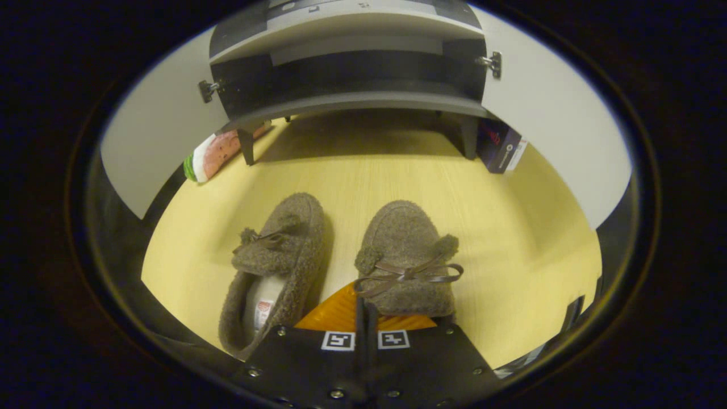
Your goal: Grab one shoe with the right hand and put it into the shoe cabinet, grab the other shoe with the left hand and put it into the shoe cabinet; then close the right door with the right hand and the left door with the left hand.
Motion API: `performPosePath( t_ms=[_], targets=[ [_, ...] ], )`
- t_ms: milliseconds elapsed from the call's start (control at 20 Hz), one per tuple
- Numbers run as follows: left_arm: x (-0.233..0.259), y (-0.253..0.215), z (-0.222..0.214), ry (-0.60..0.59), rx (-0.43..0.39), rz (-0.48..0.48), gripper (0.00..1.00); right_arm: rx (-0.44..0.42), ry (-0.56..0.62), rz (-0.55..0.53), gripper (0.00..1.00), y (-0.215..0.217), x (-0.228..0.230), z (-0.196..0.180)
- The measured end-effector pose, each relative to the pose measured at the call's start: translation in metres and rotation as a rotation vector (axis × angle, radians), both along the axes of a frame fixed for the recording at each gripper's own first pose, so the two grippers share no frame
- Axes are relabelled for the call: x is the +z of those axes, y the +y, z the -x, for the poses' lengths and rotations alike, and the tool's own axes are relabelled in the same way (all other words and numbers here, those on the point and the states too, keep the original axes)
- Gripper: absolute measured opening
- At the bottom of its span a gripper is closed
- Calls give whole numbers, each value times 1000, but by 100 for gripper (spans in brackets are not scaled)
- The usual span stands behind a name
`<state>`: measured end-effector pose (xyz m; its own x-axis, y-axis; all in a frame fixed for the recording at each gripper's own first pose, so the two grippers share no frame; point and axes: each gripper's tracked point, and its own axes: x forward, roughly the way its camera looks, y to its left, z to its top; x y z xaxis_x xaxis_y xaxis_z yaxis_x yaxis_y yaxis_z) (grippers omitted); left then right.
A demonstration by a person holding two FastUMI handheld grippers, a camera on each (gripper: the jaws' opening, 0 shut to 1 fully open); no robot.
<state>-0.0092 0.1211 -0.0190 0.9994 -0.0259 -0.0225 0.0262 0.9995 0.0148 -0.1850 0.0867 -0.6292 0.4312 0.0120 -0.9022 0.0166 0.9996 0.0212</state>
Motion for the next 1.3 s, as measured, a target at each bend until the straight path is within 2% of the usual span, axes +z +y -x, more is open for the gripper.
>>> performPosePath(
  t_ms=[150,300,450,650,850,1050,1300],
  targets=[
    [1,-1,1,-5,-10,7,93,6,-67,2,0,-2,33,-24],
    [2,0,2,-11,-15,13,94,12,-165,-9,1,-4,81,-66],
    [2,0,1,-14,-12,7,94,6,-288,-34,0,-3,141,-124],
    [2,1,0,-23,-6,-2,93,42,-456,-13,0,-8,228,-210],
    [1,2,0,-29,13,-20,93,57,-565,-1,1,-15,289,-276],
    [2,2,0,-37,19,-20,93,75,-597,32,0,-20,319,-324],
    [0,2,0,-36,22,-16,93,91,-584,75,0,-26,305,-383]
  ],
)
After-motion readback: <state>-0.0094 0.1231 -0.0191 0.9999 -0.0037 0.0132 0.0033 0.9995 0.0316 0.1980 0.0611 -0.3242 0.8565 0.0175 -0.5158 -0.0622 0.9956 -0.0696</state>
